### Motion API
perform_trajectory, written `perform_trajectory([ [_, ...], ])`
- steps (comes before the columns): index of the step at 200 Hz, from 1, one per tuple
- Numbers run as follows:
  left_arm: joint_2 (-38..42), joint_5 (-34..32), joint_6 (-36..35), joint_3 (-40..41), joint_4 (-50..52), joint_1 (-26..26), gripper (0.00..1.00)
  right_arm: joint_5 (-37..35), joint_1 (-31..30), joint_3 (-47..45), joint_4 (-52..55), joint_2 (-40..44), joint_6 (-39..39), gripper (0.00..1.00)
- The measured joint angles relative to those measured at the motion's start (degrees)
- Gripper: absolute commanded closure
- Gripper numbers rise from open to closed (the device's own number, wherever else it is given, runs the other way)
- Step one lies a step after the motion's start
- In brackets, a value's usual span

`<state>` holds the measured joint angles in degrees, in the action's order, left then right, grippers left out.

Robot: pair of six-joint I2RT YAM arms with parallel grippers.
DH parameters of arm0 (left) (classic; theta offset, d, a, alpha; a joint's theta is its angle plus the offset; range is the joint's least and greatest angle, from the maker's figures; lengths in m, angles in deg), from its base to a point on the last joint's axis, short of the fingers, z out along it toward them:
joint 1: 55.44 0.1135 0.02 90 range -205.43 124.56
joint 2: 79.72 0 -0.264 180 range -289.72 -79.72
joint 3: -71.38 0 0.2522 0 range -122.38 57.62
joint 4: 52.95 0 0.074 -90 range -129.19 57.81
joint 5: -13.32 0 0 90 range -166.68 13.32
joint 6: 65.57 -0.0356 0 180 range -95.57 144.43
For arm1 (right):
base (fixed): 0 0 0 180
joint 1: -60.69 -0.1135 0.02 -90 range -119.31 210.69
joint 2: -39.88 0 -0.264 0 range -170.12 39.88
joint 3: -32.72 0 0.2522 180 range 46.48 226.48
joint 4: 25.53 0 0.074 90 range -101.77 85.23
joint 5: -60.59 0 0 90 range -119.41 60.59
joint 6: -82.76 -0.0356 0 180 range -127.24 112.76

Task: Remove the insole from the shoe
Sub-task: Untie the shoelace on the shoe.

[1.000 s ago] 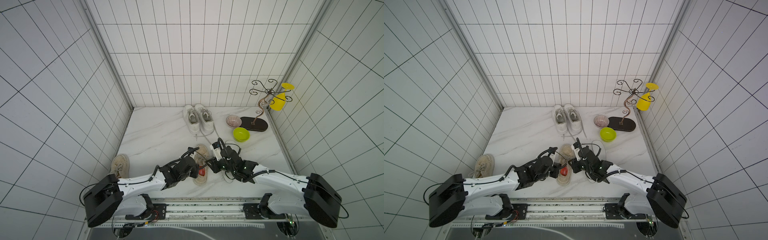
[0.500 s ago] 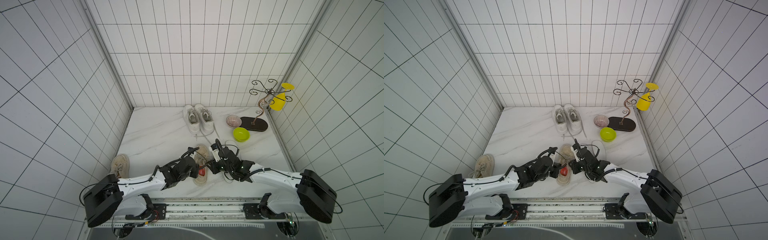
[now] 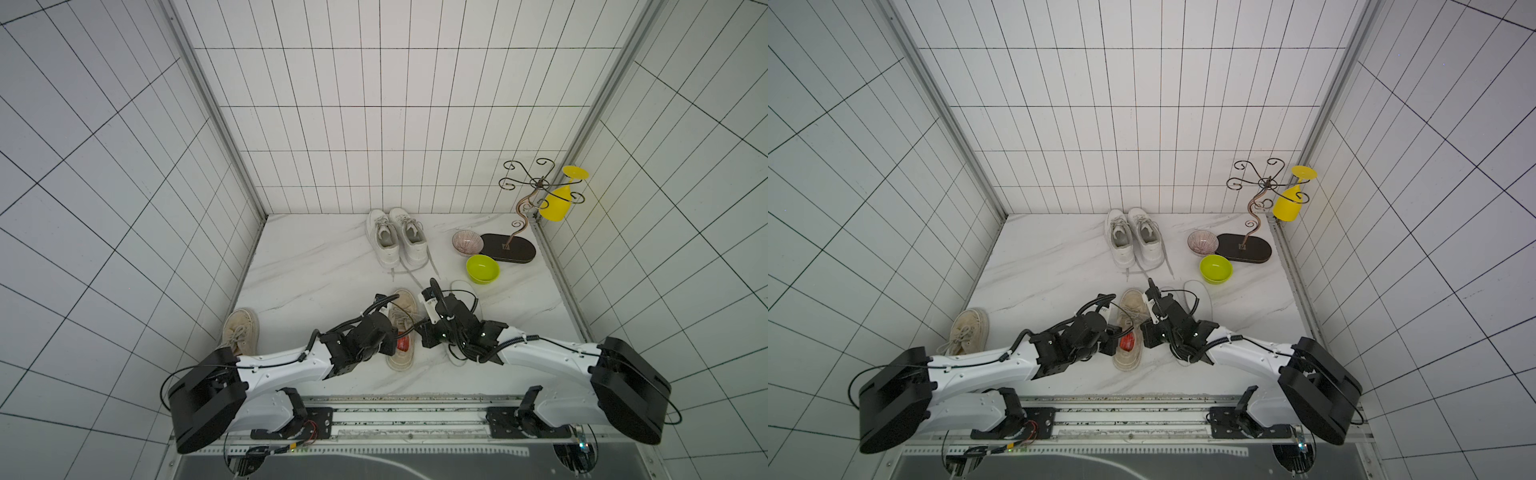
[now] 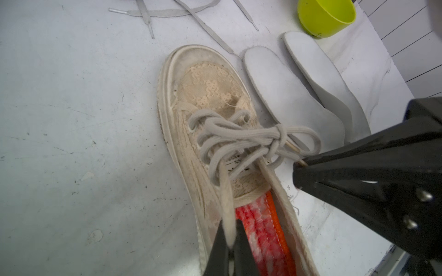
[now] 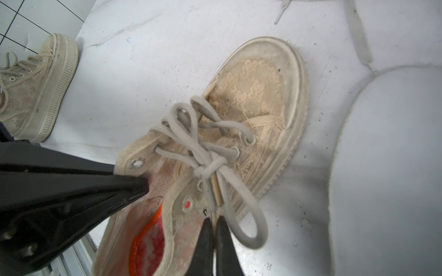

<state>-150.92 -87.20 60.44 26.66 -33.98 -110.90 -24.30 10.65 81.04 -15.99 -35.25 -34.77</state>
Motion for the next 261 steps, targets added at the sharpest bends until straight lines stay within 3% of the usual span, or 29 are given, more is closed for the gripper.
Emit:
perform_trajectory([
  [70,1.0,0.3,4.8,0.7,0.9,8.5,1.00,-3.1,-0.4,-0.5,1.8,7.4,0.7,1.00],
  [174,2.2,1.8,5.6,1.7,0.9,9.5,1.00,-7.5,-0.5,-1.7,4.5,9.4,-0.1,1.00],
  [261,2.7,1.0,5.6,2.4,1.0,9.9,1.00,-8.5,3.1,-2.3,7.8,15.4,0.0,1.00],
])
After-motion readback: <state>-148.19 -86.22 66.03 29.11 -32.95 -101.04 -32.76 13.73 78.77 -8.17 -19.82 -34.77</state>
